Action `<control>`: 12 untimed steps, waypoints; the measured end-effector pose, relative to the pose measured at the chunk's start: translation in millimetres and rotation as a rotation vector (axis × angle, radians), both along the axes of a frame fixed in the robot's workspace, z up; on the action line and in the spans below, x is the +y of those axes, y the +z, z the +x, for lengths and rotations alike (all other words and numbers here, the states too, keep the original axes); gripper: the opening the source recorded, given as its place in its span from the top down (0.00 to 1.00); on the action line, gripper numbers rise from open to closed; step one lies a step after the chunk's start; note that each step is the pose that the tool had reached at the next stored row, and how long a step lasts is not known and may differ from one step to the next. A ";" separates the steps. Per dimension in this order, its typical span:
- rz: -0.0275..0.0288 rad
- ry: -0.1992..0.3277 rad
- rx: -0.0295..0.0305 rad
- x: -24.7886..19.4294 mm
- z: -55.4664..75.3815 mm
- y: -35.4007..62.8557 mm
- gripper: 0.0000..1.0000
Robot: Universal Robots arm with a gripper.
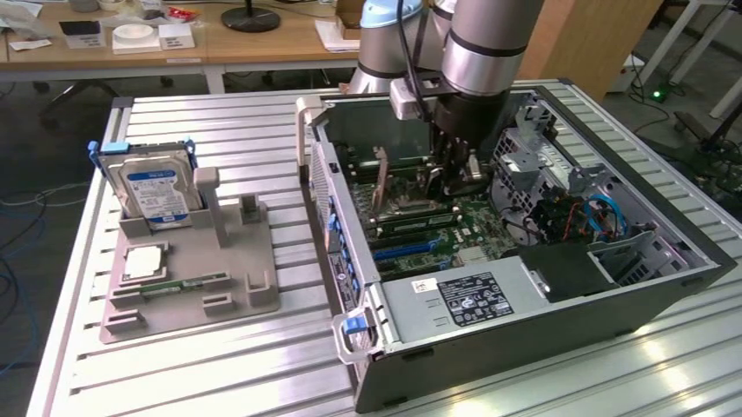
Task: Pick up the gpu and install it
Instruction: 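Insert the gpu into the slot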
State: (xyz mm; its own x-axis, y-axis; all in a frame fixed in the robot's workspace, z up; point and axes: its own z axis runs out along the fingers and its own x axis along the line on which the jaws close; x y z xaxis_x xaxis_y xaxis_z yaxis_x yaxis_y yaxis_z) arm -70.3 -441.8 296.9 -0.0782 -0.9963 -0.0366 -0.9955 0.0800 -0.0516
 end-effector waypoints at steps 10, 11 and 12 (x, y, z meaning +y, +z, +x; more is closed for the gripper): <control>-0.0005 0.000 0.0001 -7.1 -0.1 -6.9 0.71; -0.0008 0.000 0.0002 -7.2 -0.1 -8.2 0.71; -0.0008 0.000 0.0004 -7.2 -0.3 -9.7 0.71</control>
State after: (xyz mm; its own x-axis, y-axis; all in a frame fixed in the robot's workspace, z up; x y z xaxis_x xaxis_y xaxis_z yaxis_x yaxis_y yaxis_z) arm -70.6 -449.0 287.2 -0.0784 -0.9963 -0.0358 -0.9955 0.0801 -0.0513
